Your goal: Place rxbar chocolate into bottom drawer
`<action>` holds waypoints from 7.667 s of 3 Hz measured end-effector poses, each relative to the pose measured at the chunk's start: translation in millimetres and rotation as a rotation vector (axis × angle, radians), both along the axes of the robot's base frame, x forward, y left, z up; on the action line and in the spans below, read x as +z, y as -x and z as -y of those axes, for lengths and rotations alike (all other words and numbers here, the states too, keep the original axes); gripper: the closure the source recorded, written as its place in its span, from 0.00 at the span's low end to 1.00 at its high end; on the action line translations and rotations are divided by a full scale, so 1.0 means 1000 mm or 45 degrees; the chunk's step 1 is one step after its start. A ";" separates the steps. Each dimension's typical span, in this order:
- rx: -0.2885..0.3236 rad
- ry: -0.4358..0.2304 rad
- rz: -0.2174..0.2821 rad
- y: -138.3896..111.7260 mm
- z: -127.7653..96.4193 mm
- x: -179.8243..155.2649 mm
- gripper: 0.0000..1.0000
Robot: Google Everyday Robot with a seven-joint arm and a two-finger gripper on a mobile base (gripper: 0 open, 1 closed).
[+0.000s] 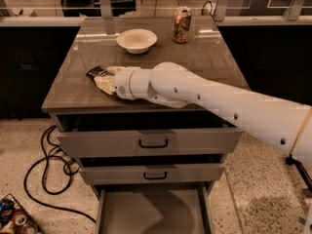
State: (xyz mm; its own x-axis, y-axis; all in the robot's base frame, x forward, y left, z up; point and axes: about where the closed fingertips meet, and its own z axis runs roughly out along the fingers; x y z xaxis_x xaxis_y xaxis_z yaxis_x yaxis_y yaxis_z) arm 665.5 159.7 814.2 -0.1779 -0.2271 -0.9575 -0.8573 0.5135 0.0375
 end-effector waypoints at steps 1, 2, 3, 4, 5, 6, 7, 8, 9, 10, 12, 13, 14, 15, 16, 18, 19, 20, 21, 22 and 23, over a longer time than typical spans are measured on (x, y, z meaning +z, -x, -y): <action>0.000 0.000 0.000 0.000 0.000 0.000 1.00; 0.000 0.000 0.000 0.000 0.000 0.000 1.00; 0.000 0.000 0.000 0.000 0.000 0.000 1.00; 0.000 0.000 0.000 0.000 0.000 0.000 1.00; 0.000 0.001 0.000 0.000 0.000 0.000 1.00; 0.000 0.001 0.000 0.000 0.000 0.000 1.00; 0.000 0.001 0.000 0.000 0.000 0.000 1.00; 0.001 0.001 0.000 0.000 0.000 0.000 1.00; 0.001 0.001 0.000 0.000 0.000 0.000 1.00; 0.018 0.048 -0.017 0.004 0.001 0.013 1.00; 0.083 0.243 -0.077 0.032 0.009 0.067 1.00; 0.098 0.299 -0.067 0.058 0.014 0.085 1.00; 0.080 0.318 -0.032 0.094 0.020 0.096 1.00; 0.048 0.328 -0.004 0.136 0.027 0.090 1.00; 0.026 0.309 -0.007 0.173 0.032 0.063 1.00; 0.050 0.227 0.014 0.217 0.023 0.043 1.00; 0.066 0.204 -0.011 0.212 0.046 0.032 1.00; 0.118 0.168 -0.056 0.211 0.103 0.009 1.00; 0.185 0.148 -0.089 0.214 0.171 -0.020 1.00; 0.298 0.124 -0.122 0.229 0.213 -0.044 1.00; 0.432 0.105 -0.181 0.255 0.245 -0.079 1.00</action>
Offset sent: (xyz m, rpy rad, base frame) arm -0.0206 -0.0396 0.0783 -0.1274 -0.0372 0.0843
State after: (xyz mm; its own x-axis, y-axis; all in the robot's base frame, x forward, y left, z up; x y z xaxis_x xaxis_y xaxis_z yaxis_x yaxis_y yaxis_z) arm 410.9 -85.3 735.5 -0.2093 -0.3710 -0.9047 -0.9683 0.2074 0.1389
